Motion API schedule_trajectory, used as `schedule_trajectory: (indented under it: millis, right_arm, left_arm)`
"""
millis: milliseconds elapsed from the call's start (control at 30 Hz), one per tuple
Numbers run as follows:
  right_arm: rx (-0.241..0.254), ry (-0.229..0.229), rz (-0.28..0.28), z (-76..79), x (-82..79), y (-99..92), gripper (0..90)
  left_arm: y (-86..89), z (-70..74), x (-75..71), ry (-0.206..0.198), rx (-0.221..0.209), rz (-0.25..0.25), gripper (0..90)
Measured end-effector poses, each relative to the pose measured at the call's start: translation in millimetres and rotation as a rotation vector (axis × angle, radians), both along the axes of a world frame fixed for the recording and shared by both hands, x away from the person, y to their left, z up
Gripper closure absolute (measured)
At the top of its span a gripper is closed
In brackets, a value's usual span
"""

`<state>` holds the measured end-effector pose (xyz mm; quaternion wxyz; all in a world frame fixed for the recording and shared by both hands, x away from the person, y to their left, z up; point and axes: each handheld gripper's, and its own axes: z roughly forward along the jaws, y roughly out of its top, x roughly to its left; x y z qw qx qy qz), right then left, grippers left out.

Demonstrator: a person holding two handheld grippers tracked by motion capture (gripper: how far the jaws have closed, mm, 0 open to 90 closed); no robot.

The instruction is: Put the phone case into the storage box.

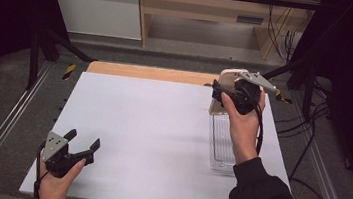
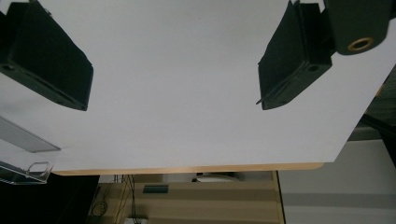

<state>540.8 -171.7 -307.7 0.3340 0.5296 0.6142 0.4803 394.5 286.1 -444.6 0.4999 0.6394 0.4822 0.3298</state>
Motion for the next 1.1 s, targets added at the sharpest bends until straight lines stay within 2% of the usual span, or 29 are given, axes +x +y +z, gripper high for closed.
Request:
schedule_trajectory:
  millis: [233, 333, 800, 1100]
  right_arm:
    - [0.001, -0.015, -0.041, -1.2, 1.8, -5.6, 10.7]
    - [-0.016, -0.024, -0.063, -3.0, 3.4, -7.0, 10.6]
    - [-0.014, -0.02, -0.15, -15.2, 14.1, -7.0, 10.6]
    - [-0.022, -0.004, -0.17, -18.2, 18.1, -4.9, 10.6]
  left_arm:
    - [-0.2, -0.1, 0.0, 0.0, 0.0, -0.001, 9.9]
    - [-0.3, -0.1, 0.0, 0.0, 0.0, -0.002, 9.9]
    - [-0.5, 0.0, 0.0, 0.0, -0.001, -0.003, 9.9]
    - [-0.8, 0.1, 0.0, 0.0, -0.001, -0.004, 10.0]
